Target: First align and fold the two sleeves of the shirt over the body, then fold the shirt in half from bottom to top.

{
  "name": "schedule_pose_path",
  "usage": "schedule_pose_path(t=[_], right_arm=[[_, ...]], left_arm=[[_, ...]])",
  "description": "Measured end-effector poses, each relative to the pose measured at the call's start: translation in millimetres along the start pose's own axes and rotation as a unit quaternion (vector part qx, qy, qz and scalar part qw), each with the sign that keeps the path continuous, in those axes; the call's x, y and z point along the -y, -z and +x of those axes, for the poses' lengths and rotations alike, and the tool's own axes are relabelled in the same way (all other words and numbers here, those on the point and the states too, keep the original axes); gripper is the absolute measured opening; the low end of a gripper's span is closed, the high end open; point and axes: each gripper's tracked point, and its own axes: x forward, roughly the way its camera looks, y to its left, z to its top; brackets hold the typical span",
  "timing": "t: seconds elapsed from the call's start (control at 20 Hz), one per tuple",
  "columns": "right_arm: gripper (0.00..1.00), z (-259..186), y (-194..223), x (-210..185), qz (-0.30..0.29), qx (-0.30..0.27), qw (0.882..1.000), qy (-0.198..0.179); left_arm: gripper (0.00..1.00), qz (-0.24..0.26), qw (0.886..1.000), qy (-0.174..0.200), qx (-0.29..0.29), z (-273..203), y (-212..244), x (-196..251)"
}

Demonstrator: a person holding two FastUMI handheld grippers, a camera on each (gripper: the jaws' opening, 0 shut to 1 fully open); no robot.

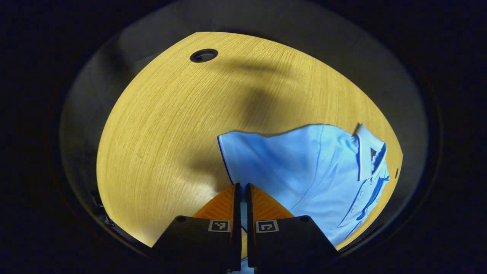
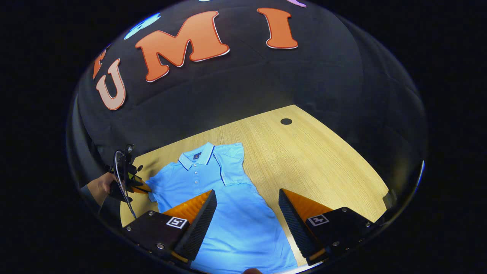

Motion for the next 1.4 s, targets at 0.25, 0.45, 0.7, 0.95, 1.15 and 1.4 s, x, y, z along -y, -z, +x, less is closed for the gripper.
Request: schedule_pose_path(t=[0.25, 0.45, 0.7, 0.95, 1.15, 1.4], right_arm=[[0.99, -11.6, 10.2, 4.0, -0.006, -0.004, 1.0, 0.005], [0.99, -13.8, 13.6, 2.0, -0.009, -0.008, 1.0, 0.006], [0.99, -18.9, 23.8, -0.9, -0.018, -0.016, 1.0, 0.01], [0.99, -23.1, 31.7, -7.4, -0.028, -0.025, 0.999, 0.002], [0.99, -24.6, 29.2, -13.4, -0.043, -0.02, 0.999, -0.018], [0.99, -30.5, 31.6, -11.7, -0.065, -0.019, 0.997, -0.047]], left_arm=[[0.11, 0.071, 0.994, 0.063, 0.056, -31.3, -18.1, 48.6], [0.11, 0.16, 0.98, 0.09, 0.08, -47.9, -19.5, 94.9], [0.12, 0.239, 0.961, 0.125, 0.066, -42.9, -1.2, 154.0], [0.6, 0.286, 0.934, 0.208, 0.052, -62.3, 32.1, 194.0], [1.0, 0.31, 0.929, 0.179, 0.093, -81.7, 42.0, 171.0], [1.0, 0.285, 0.934, 0.161, 0.146, -122.3, 68.1, 134.5]])
